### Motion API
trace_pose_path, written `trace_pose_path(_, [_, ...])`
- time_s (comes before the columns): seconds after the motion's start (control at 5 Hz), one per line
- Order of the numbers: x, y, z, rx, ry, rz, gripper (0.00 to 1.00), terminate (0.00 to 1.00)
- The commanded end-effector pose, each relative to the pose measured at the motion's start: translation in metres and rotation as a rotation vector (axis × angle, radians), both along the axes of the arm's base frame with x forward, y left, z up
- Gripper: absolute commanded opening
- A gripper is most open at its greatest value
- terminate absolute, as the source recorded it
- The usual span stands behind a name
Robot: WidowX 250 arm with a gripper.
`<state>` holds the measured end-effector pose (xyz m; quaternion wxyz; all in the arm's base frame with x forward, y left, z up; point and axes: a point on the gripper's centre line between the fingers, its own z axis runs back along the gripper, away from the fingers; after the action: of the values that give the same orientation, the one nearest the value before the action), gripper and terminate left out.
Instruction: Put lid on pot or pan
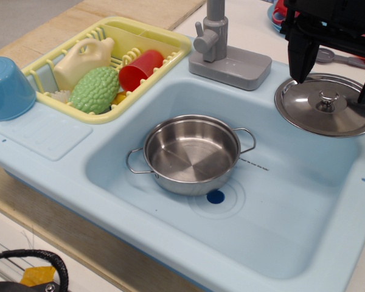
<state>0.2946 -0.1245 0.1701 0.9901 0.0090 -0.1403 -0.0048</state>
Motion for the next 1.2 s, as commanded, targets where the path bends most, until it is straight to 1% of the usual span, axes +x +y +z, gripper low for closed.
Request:
trace_pose_path(0.0, [0.000,0.000,0.000,0.000,0.000,0.000,1.00,0.00])
trace_pose_path(0.2, [0.009,0.003,-0.001,-0.002,0.016,-0.012,1.00,0.00])
trace_pose_path(0.4, [0.023,0.009,0.000,0.010,0.011,-0.031,1.00,0.00])
trace_pose_path(0.6, [0.035,0.013,-0.004,0.000,0.028,-0.052,1.00,0.00])
trace_pose_path(1.0, [0.045,0.016,-0.016,-0.024,0.020,-0.066,1.00,0.00])
